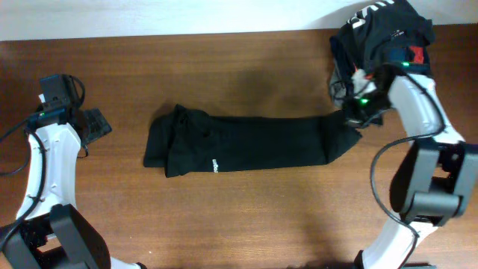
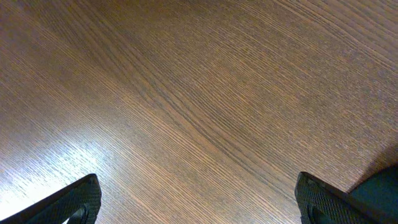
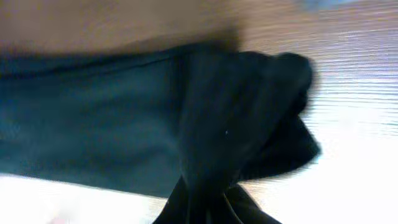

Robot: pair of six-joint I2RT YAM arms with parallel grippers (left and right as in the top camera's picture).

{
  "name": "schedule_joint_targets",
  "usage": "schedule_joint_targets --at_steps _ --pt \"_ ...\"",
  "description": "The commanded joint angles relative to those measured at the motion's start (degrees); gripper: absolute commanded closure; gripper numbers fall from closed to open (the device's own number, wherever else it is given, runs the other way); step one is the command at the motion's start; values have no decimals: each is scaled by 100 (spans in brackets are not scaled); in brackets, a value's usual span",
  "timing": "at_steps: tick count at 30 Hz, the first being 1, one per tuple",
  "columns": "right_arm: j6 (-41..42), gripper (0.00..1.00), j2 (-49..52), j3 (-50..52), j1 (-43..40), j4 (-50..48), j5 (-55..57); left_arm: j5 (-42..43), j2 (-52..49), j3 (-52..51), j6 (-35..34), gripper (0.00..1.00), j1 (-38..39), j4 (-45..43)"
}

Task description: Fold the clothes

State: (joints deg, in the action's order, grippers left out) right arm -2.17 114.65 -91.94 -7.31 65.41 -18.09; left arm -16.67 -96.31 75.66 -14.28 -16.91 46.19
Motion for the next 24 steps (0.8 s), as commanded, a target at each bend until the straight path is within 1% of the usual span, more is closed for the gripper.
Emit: schedule_joint_targets --at_steps 1,8,10,11,13,15,24 --pt "-81 96 4 -111 599 59 -162 46 118 46 87 1 -13 -28" --pt "-28 96 4 -111 1434 -190 -144 70 118 46 85 1 -13 -101" --pt "103 96 4 -111 1641 -310 -140 151 118 46 63 1 -13 -116" --pt "116 95 4 -111 1722 -354 -142 155 118 46 35 1 -13 -131" --pt "118 90 4 -111 1884 -468 -142 153 118 46 22 1 -13 -162" --pt "192 87 7 -111 2006 -581 -144 153 118 46 22 1 -13 -195" --pt "398 87 7 -111 2551 -962 -142 153 118 46 22 1 -13 -208"
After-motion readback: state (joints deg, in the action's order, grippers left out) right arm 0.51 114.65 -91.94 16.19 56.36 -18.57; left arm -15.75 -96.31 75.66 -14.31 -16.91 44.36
